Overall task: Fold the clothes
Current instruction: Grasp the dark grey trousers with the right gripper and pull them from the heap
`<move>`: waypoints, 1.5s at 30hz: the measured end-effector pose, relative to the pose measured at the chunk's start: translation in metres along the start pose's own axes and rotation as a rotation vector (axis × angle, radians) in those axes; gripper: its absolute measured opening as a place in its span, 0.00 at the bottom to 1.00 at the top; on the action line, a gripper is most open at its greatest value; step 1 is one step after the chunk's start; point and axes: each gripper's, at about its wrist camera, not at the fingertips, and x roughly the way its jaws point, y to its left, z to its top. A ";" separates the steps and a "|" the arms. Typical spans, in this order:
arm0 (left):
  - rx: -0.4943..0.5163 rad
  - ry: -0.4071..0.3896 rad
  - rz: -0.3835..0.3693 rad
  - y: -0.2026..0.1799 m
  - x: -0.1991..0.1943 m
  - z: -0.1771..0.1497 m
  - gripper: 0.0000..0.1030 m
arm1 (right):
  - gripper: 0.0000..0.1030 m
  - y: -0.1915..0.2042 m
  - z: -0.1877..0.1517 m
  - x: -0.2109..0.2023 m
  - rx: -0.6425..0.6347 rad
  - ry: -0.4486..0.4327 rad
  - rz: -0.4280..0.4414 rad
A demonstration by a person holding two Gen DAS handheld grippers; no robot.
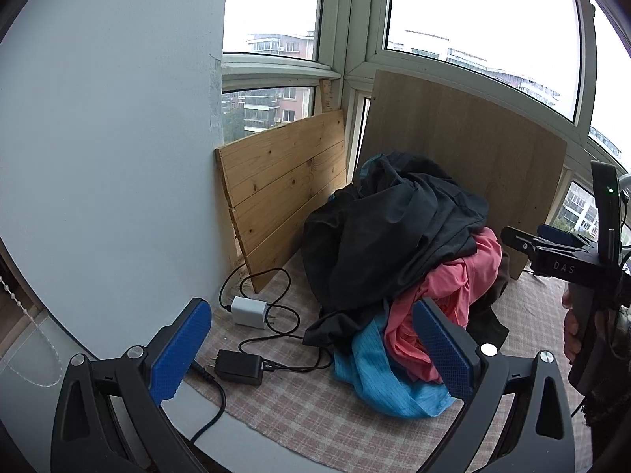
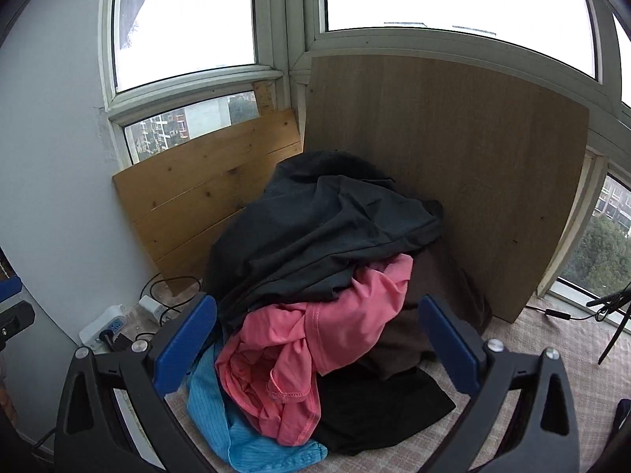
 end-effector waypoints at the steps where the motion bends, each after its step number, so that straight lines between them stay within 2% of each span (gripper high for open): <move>1: -0.006 0.003 -0.001 0.007 0.003 0.000 0.99 | 1.00 0.011 0.010 0.016 -0.016 0.013 0.000; 4: -0.032 0.017 -0.006 0.027 0.011 0.000 0.99 | 1.00 0.043 0.039 0.066 -0.065 0.052 0.001; 6: -0.045 0.025 -0.003 0.037 0.017 -0.001 0.99 | 1.00 0.054 0.051 0.103 -0.075 0.116 0.032; 10: -0.059 0.039 -0.005 0.054 0.028 -0.004 0.99 | 1.00 0.075 0.055 0.163 -0.159 0.217 -0.036; 11: -0.060 0.040 -0.001 0.058 0.030 -0.006 0.99 | 0.93 0.079 0.054 0.172 -0.197 0.223 -0.047; 12: -0.061 0.041 0.005 0.061 0.032 -0.007 0.99 | 0.82 0.084 0.051 0.181 -0.239 0.224 -0.056; 13: -0.064 0.043 0.007 0.064 0.034 -0.008 0.99 | 0.39 0.086 0.049 0.184 -0.268 0.220 -0.057; 14: -0.067 0.044 0.008 0.066 0.036 -0.009 0.99 | 0.05 0.085 0.049 0.186 -0.269 0.219 -0.054; 15: -0.073 0.046 0.008 0.069 0.039 -0.010 0.99 | 0.06 0.080 0.050 0.185 -0.236 0.214 -0.027; 17: -0.082 0.055 0.003 0.071 0.044 -0.010 0.99 | 0.06 0.066 0.057 0.176 -0.131 0.193 0.081; 19: -0.090 0.065 -0.002 0.073 0.049 -0.009 0.99 | 0.05 0.054 0.068 0.160 -0.084 0.153 0.125; 23: -0.069 0.057 -0.016 0.065 0.048 -0.005 0.99 | 0.05 0.034 0.093 0.102 -0.055 0.019 0.137; 25: -0.048 0.044 -0.024 0.059 0.044 -0.002 0.99 | 0.05 0.013 0.105 0.059 -0.024 -0.069 0.126; 29: -0.002 0.014 -0.058 0.043 0.035 0.009 0.99 | 0.04 -0.046 0.108 -0.050 0.085 -0.230 0.084; 34: 0.081 -0.004 -0.142 0.005 0.036 0.021 0.99 | 0.04 -0.118 0.056 -0.199 0.192 -0.379 -0.092; 37: 0.147 -0.001 -0.215 -0.026 0.040 0.024 0.99 | 0.04 -0.161 0.003 -0.280 0.276 -0.397 -0.272; 39: 0.194 0.013 -0.275 -0.053 0.045 0.019 0.99 | 0.04 -0.191 -0.045 -0.318 0.371 -0.365 -0.405; 40: 0.220 0.024 -0.305 -0.067 0.048 0.016 0.99 | 0.04 -0.208 -0.069 -0.326 0.412 -0.307 -0.479; 42: 0.273 0.048 -0.366 -0.097 0.053 0.010 0.99 | 0.12 -0.240 -0.116 -0.314 0.450 -0.029 -0.624; 43: 0.297 0.066 -0.392 -0.111 0.056 0.005 0.99 | 0.21 -0.256 -0.142 -0.306 0.478 0.114 -0.684; 45: 0.342 0.099 -0.445 -0.138 0.059 -0.008 0.99 | 0.22 -0.273 -0.198 -0.303 0.564 0.250 -0.705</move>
